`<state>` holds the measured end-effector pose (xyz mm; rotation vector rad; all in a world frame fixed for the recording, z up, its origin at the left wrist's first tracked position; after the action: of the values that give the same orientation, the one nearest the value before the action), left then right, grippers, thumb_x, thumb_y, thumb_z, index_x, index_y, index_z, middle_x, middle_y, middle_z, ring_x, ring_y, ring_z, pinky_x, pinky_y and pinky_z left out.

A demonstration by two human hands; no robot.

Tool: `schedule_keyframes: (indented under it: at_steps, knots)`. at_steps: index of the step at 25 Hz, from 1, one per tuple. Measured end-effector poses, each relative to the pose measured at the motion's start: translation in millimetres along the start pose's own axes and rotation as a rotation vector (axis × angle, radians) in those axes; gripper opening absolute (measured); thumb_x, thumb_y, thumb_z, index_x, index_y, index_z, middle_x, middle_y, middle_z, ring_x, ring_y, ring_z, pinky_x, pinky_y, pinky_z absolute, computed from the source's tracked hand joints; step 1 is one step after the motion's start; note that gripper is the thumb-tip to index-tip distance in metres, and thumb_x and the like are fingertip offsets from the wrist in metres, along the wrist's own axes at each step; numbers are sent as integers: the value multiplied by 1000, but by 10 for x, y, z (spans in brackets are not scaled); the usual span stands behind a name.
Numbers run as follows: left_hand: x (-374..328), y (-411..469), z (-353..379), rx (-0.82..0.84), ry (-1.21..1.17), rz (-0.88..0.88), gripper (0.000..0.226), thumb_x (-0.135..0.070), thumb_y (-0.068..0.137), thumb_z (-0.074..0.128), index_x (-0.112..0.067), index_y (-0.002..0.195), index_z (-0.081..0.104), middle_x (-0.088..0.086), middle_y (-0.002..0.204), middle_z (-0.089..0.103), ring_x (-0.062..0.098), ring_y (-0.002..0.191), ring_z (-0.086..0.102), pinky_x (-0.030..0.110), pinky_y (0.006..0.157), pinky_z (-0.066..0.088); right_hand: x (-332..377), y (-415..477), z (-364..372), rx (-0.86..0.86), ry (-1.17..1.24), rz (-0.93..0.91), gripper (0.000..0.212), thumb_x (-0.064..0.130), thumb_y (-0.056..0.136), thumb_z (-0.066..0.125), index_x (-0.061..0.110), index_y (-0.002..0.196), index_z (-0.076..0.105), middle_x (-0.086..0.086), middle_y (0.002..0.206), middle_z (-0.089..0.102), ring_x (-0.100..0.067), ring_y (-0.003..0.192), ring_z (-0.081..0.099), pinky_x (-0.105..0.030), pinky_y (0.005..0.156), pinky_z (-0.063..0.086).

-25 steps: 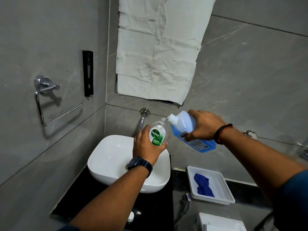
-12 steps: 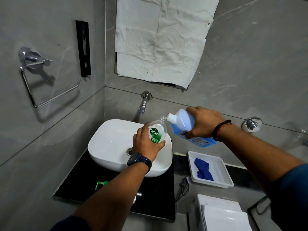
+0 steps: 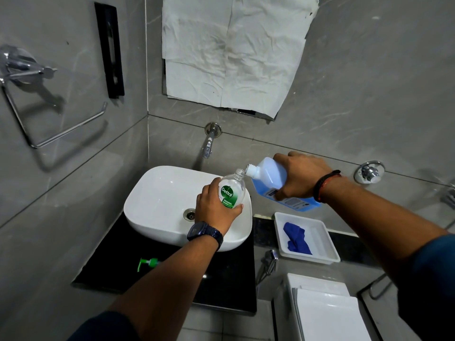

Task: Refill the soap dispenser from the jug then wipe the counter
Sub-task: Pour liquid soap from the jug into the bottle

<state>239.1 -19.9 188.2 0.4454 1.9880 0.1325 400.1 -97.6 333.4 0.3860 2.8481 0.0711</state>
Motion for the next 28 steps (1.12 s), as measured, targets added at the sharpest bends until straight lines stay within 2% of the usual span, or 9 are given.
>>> schedule_keyframes:
  at_steps: [9, 13, 17, 22, 28]
  knots:
    - [43, -22, 15, 18, 8, 9, 83, -39, 55, 83, -26, 126, 43, 4, 118, 56, 28, 104, 52, 39, 87, 48, 28, 9, 8, 60, -14, 5, 77, 57, 54, 76, 31, 119, 43, 2, 92, 53, -21, 82, 55, -32, 66, 48]
    - [43, -15, 23, 11, 10, 13, 81, -38, 55, 83, -26, 125, 44, 4, 117, 56, 27, 103, 52, 38, 85, 49, 40, 3, -15, 72, -16, 3, 77, 55, 56, 77, 30, 120, 44, 2, 93, 52, -20, 83, 54, -31, 65, 44]
    - [51, -5, 39, 13, 12, 12, 82, -40, 56, 83, -27, 126, 43, 3, 118, 56, 26, 105, 51, 37, 86, 49, 42, 0, -41, 86, -20, 5, 76, 55, 56, 77, 30, 119, 44, 1, 95, 56, -21, 84, 56, -33, 67, 49]
    - [78, -23, 60, 4, 9, 5, 85, -41, 55, 84, -27, 127, 42, 3, 120, 55, 26, 106, 51, 38, 86, 48, 52, -9, -51, 94, -35, 3, 75, 55, 55, 77, 30, 118, 44, 1, 94, 55, -21, 82, 55, -31, 64, 46]
    - [128, -47, 82, 2, 17, -11, 87, -42, 54, 84, -25, 128, 42, 3, 120, 55, 26, 107, 51, 40, 88, 48, 82, -15, -17, 116, -28, 9, 76, 55, 55, 77, 30, 119, 44, 0, 96, 58, -21, 84, 56, -33, 68, 50]
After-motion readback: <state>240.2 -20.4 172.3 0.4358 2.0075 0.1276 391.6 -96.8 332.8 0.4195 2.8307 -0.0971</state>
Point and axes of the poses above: each hand's wrist, its own y-axis towards the middle knuckle, its own z-axis out of the palm, x = y × z, the point moved 4 cm from there along y, towards the middle knuckle
